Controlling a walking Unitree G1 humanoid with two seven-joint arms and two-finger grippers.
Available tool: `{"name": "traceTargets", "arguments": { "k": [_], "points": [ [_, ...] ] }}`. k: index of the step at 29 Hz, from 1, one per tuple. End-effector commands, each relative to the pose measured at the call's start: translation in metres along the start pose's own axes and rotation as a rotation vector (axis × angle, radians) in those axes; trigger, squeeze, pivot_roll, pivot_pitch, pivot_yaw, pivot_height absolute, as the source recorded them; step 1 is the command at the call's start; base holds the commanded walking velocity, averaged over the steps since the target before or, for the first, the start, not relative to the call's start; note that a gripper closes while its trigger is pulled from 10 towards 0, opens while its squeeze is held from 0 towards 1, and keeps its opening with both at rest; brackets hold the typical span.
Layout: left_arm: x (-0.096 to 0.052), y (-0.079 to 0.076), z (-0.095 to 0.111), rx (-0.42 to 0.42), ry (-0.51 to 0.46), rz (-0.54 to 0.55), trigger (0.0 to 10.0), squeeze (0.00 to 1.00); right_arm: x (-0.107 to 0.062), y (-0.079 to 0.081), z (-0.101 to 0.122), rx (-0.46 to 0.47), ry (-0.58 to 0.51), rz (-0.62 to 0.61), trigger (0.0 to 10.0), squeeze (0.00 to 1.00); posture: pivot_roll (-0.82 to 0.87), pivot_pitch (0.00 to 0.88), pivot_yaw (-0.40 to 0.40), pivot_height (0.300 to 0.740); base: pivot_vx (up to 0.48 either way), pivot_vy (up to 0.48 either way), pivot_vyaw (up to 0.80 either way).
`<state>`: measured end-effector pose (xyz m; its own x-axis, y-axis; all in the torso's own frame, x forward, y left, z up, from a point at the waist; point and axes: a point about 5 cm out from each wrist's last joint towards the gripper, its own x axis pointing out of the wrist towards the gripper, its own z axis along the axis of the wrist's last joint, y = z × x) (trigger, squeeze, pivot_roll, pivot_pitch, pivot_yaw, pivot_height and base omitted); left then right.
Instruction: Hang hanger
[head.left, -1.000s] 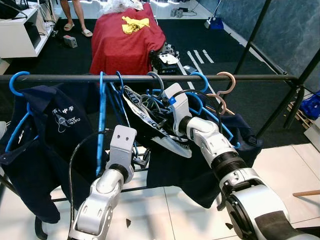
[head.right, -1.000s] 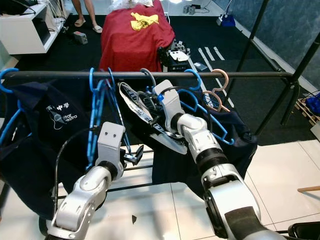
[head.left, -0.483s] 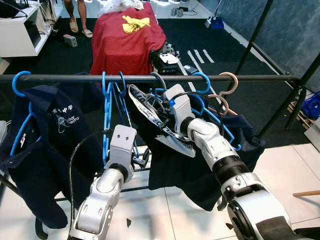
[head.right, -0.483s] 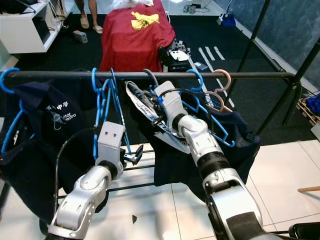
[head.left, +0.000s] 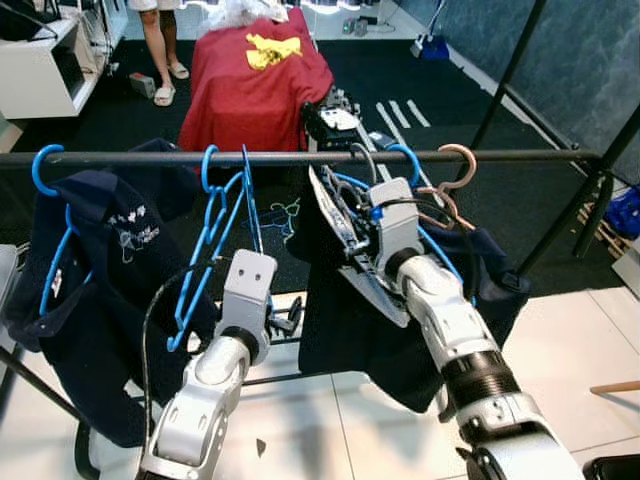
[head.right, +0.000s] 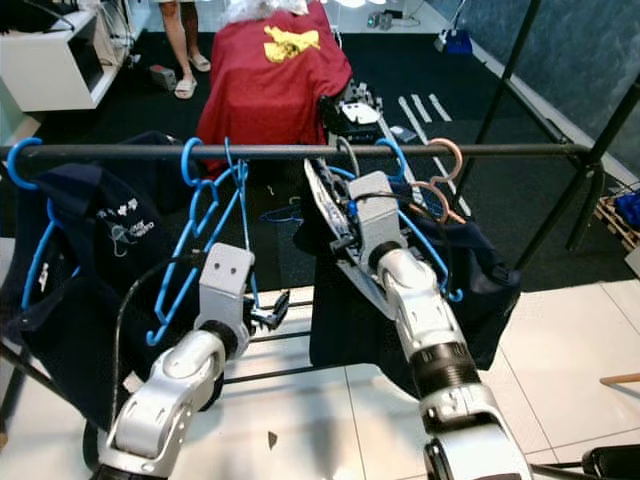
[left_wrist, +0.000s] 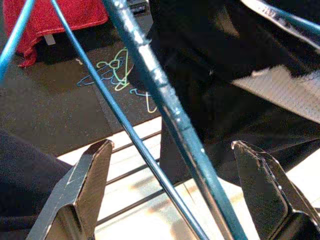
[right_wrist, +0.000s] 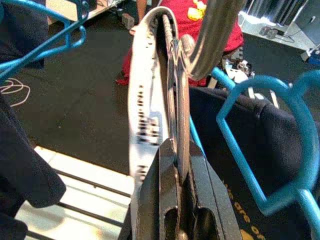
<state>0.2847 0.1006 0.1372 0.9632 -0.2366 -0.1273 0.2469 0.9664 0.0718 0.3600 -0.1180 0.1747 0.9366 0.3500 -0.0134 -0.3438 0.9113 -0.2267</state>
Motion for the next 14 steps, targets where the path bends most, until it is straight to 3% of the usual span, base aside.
{"name": "traceTargets", "arguments": {
  "k": [1,9,14],
  "points": [
    [0.001,-0.003,-0.004,0.017,0.017,-0.017,10.0,0.00,-0.003,0.010,0.000,-0.042,0.005,0.044,0.0,0.00,0.01,0.059,-0.030,0.740,0.000,0.000,0.00],
    [0.001,-0.002,-0.005,0.022,0.016,-0.022,10.0,0.00,-0.010,0.018,-0.002,-0.174,0.026,0.026,0.0,0.00,0.01,0.045,-0.029,0.740,0.000,0.000,0.00],
    [0.000,0.000,-0.006,0.026,0.019,-0.018,10.0,0.00,-0.014,0.020,-0.007,-0.180,0.049,0.013,0.0,0.00,0.01,0.040,-0.029,0.740,0.000,0.000,0.00]
  ]
}}
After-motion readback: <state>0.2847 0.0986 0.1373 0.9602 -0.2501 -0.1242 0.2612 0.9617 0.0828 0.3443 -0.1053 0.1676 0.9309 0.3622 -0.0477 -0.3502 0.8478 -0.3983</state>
